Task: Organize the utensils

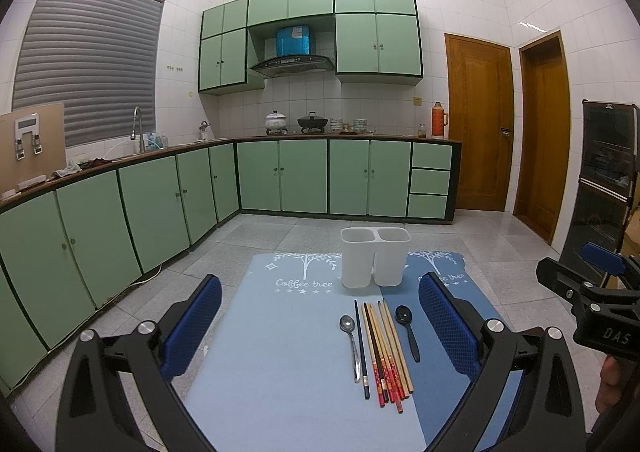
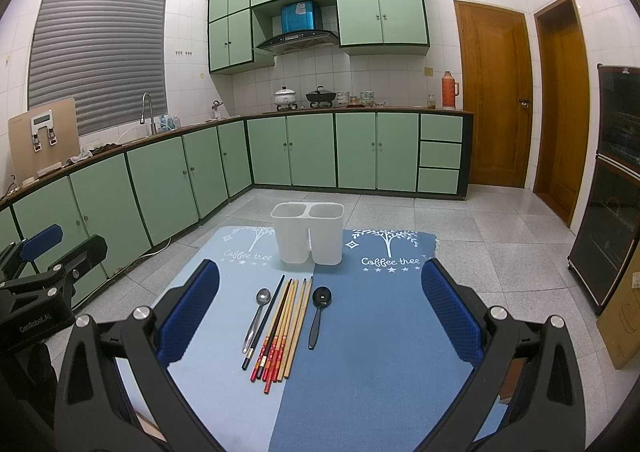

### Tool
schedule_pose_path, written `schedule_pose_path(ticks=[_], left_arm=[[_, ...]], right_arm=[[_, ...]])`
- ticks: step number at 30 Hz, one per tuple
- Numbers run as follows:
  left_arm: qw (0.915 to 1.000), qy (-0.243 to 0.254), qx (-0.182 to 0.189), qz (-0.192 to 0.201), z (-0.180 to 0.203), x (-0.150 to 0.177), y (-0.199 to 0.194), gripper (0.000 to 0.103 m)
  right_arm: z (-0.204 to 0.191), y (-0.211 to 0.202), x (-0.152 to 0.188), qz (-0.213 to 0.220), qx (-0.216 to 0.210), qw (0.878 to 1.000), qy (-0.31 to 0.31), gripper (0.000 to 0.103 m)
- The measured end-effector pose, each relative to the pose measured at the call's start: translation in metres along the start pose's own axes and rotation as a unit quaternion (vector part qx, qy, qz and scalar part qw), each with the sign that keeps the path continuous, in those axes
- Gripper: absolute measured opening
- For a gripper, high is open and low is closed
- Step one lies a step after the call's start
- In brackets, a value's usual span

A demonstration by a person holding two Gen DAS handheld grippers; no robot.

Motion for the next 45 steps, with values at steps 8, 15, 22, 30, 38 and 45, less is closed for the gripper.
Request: schedule_pose_path(ticks=[8,15,22,30,38,45], left_arm=[[1.0000,-0.001,0.000,0.000,-0.001,0.000,0.000,0.097],[1.0000,-0.001,-0.001,0.000,-0.003,0.000,-0.001,0.097],[1.0000,-0.004,-0.003,-0.003,-0.015,-0.001,-0.004,0.097],[0.9999,-0.003,-0.006,-0.015,-0.016,0.000,0.008,0.097],[0.9976,-0.004,-0.024,-0.065,-0.034,0.019,0.056,0.097],[0.9898,-0.013,-0.034,-0.138,-0.055,0.055,0.123,0.097]], right_arm=[[0.003,0.001,0.000,-0.001,0.000,1.000,0.001,0.098],[0.000,0.002,-0.002,-0.002,0.000,1.000,0.001,0.098],[-0.008,0.010,0.008,-0.006,-0.001,1.000,0.001,0.098],[-0.006,0.020,0.011,-0.018,0.003,1.000,0.003,0.098],[-0.002,0.071,0.032,-0.068,0.022,0.997,-0.004,0.098],[0.002,0.148,0.061,-0.144,0.033,0.989,-0.002,0.098]])
Point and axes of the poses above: each gripper's, at about its wrist camera, not at the fingertips, and y roughly the way its jaws point, z to its right, x to its underside, the point moved 10 cm from there along y, roughly the way its jaws point, and after that the axes turned 9 degrees about x, right-handed, at the moved point
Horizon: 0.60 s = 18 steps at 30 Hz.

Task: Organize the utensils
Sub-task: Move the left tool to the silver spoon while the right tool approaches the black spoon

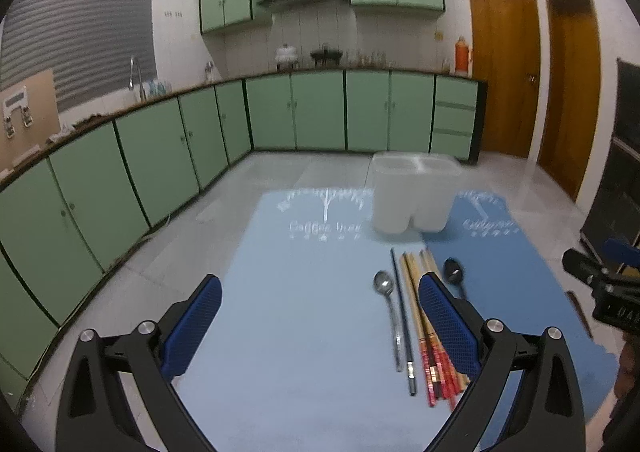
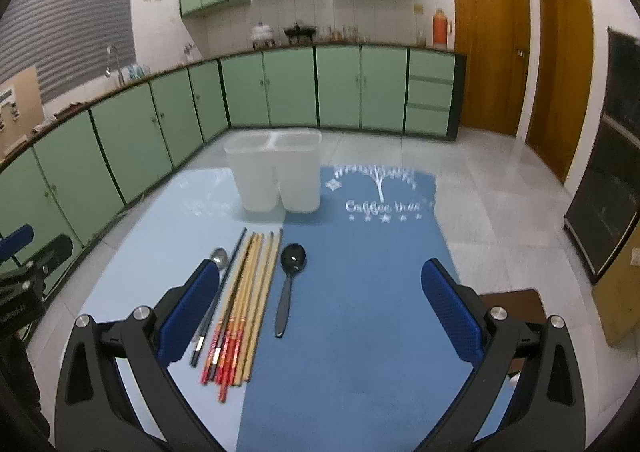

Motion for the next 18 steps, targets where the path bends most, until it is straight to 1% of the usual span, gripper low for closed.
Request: schedule_pose_path(ticks=[3,5,9,13,18], left_arm=[[0.9994,-0.002,0.003,-0.034,-0.003,0.008,0.036,0.095],[0.9985,-0.001,0.008,-0.055,0.000,0.014,0.058,0.094],[0.9949,-0.007,0.021,-0.099,0.008,0.030,0.103,0.093],[0.9921,-0.018,0.028,-0.121,0.015,0.039,0.134,0.091],[0.9887,-0.022,0.031,-0.145,0.024,0.041,0.169,0.091]], right_arm=[[-0.003,0.031,0.001,-0.024,0.004,1.000,0.000,0.098],[-0.003,0.046,0.003,-0.035,0.010,0.999,-0.002,0.098],[0.000,0.070,0.009,-0.059,0.008,0.998,0.003,0.096],[0.004,0.092,0.010,-0.073,0.013,0.997,-0.001,0.092],[0.007,0.115,0.011,-0.088,0.015,0.996,0.005,0.092]])
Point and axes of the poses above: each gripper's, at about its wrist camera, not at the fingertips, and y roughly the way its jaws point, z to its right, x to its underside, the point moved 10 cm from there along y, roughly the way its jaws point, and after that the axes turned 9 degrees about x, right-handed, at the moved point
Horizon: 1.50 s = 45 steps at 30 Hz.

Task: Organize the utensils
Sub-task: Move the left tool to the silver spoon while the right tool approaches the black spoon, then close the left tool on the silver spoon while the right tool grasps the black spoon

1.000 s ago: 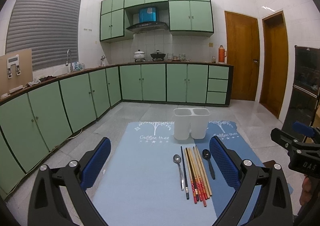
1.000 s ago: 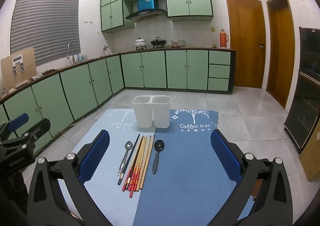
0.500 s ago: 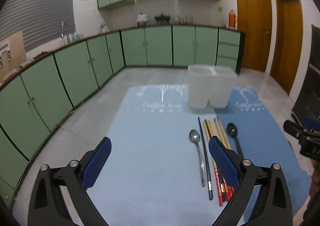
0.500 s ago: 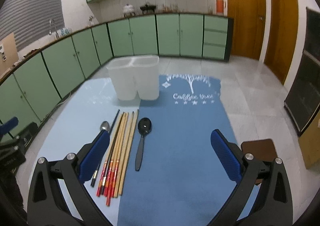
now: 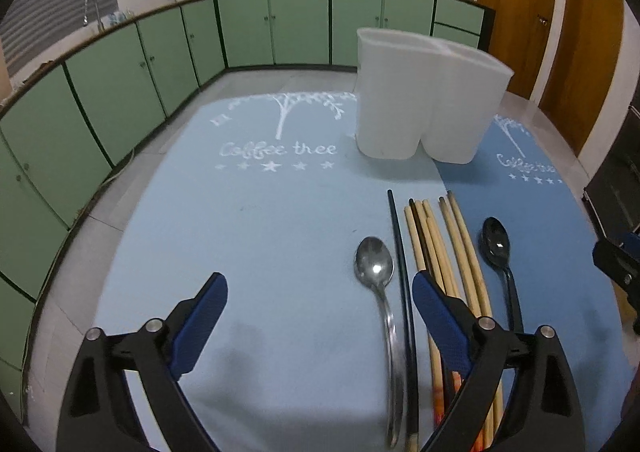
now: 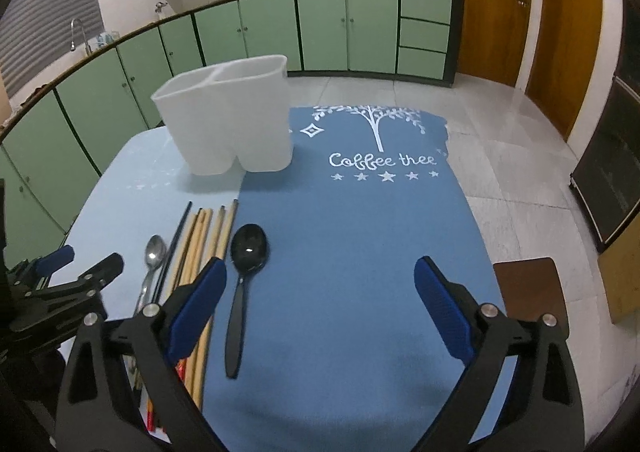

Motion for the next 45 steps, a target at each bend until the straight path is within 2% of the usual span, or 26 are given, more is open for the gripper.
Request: schedule_pose_path(ticks=[9,18,22,26,30,36,38,40,42,43,45], left_arm=[[0.9995,-0.005,-0.013,-0.028,-0.002,-0.010,0.044,0.089],[0.9987,-0.014,-0.008,-0.048,-0.003,-0.003,0.063,0.087],[0.9990,-0.010,0.003,-0.045,-0.002,-0.001,0.060,0.081],[0.9990,-0.010,0.010,-0.041,-0.006,-0.001,0.059,0.075],[0.9988,-0.012,0.015,-0.044,-0.007,0.001,0.057,0.074],[0.9988,-0.014,0.013,-0.046,-0.006,-0.002,0.061,0.074],[0.9988,-0.015,0.011,-0.046,-0.006,-0.002,0.061,0.074],[0.9988,-0.014,0.013,-0.046,-0.005,-0.001,0.060,0.071],[0.9988,-0.011,0.018,-0.043,-0.002,-0.002,0.058,0.059],[0.9988,-0.010,0.020,-0.042,0.000,-0.002,0.057,0.056],[0.9988,-0.008,0.031,-0.038,0.004,-0.002,0.056,0.040]], right_arm=[[-0.009,0.022,-0.003,-0.013,-0.006,1.000,-0.005,0.092],[-0.018,0.042,-0.001,-0.028,-0.013,0.999,-0.011,0.092],[-0.027,0.049,0.001,-0.039,-0.023,0.999,-0.018,0.081],[-0.040,0.056,0.001,-0.048,-0.033,0.998,-0.020,0.081],[-0.054,0.064,0.001,-0.057,-0.032,0.997,-0.030,0.079],[-0.064,0.083,0.006,-0.092,-0.026,0.995,-0.027,0.070],[-0.066,0.087,0.007,-0.092,-0.017,0.995,-0.030,0.068],[-0.068,0.087,0.007,-0.091,-0.009,0.995,-0.036,0.065],[-0.070,0.086,0.008,-0.094,-0.008,0.995,-0.036,0.061],[-0.072,0.086,0.008,-0.094,-0.009,0.995,-0.037,0.057],[-0.077,0.083,0.009,-0.090,-0.012,0.994,-0.053,0.042]])
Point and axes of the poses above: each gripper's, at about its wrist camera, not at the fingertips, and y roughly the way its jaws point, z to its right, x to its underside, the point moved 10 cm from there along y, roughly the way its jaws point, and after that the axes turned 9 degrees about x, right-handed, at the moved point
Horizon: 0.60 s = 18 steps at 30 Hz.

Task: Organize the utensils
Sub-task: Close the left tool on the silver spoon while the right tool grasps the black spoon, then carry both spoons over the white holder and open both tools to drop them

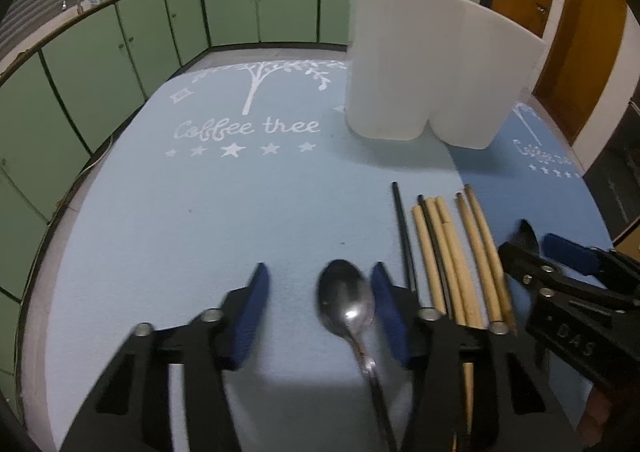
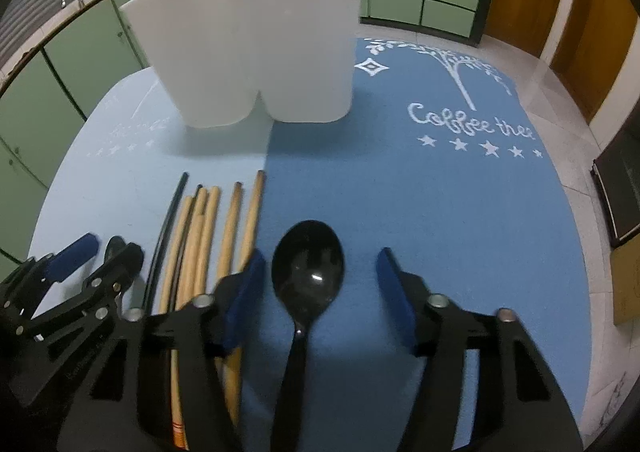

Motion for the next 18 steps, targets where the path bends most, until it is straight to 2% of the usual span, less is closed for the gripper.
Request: schedule_pose_path(ticks=[1,2,7,14,18], left_arm=[[1.0000,0.000,0.003,0.002,0.001,0.000,-0.001,0.035],[0.9999,0.000,0.009,0.005,0.001,0.000,-0.002,0.028],[0.9981,-0.019,0.053,0.026,0.000,-0.002,-0.010,0.027],[0.9926,0.011,0.066,0.101,0.012,-0.014,-0.051,0.027],[0.9878,0.035,0.057,0.141,0.020,-0.017,-0.071,0.027]], right_arm=[[-0.003,-0.002,0.001,0.002,-0.001,1.000,-0.008,0.034],[-0.002,-0.003,0.001,0.002,-0.002,1.000,-0.008,0.034],[0.008,-0.011,0.003,0.014,-0.031,0.999,0.018,0.034],[0.027,-0.046,-0.007,0.085,-0.059,0.994,0.032,0.034],[0.042,-0.063,-0.018,0.122,-0.063,0.990,0.037,0.034]])
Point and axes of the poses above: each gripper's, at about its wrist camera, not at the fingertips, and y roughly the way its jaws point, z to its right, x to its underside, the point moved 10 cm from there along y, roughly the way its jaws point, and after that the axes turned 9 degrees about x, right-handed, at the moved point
